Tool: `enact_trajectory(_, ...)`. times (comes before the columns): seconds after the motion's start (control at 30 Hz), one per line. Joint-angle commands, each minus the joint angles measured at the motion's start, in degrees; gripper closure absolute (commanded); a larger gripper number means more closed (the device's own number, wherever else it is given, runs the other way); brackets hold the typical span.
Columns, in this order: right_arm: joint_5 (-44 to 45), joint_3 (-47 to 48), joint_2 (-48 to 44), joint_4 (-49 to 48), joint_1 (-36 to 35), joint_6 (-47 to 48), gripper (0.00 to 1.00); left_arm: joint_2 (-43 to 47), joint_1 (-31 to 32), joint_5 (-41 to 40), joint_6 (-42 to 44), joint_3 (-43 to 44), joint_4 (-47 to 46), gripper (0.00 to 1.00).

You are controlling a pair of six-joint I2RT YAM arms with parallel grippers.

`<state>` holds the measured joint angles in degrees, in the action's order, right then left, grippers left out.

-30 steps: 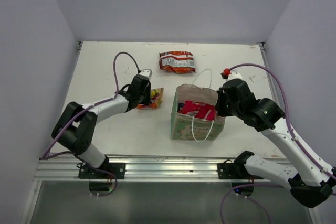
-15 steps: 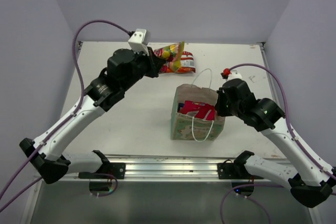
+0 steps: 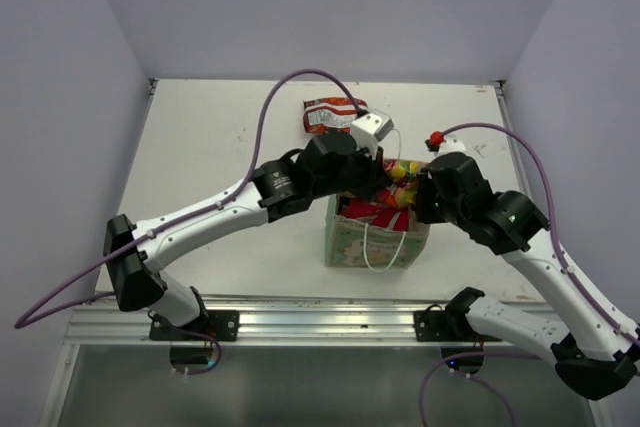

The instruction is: Place the snacks into the paper bag

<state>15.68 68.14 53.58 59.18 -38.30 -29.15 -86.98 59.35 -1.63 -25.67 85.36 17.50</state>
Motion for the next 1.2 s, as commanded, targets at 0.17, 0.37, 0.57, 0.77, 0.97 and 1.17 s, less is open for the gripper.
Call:
enact_trajectory(0.17,1.11,-0.11,-0.32,1.91,-0.19,-0.56,1.0,0.94,4.37,-3.91,1.5,3.76,9.56,1.0)
enact_trajectory(0.37,1.02,-0.11,-0.32,1.91,-0.1,-0.56,1.0,-2.83,5.42,-6.45,3.96,7.0,21.86,1.0)
enact_trajectory(0.57,1.28,0.06,-0.58,2.17,-0.1,-0.65,1.0,-4.69,6.39,-8.92,5.37,6.31,26.1,1.0)
enact_trajectory(0.77,1.54,-0.02,-0.85,2.43,-0.1,-0.82,1.0,-5.3,6.48,-9.01,6.07,9.89,21.45,0.7)
enact_trajectory(0.97,1.28,-0.02,-0.67,2.26,-0.1,-0.91,1.0,-6.88,6.57,-12.69,8.97,27.08,14.33,0.01)
enact_trajectory(1.17,1.81,0.5,-0.06,2.17,-0.1,-0.21,1.0,-7.34,6.57,-27.6,13.89,40.59,12.75,0.0)
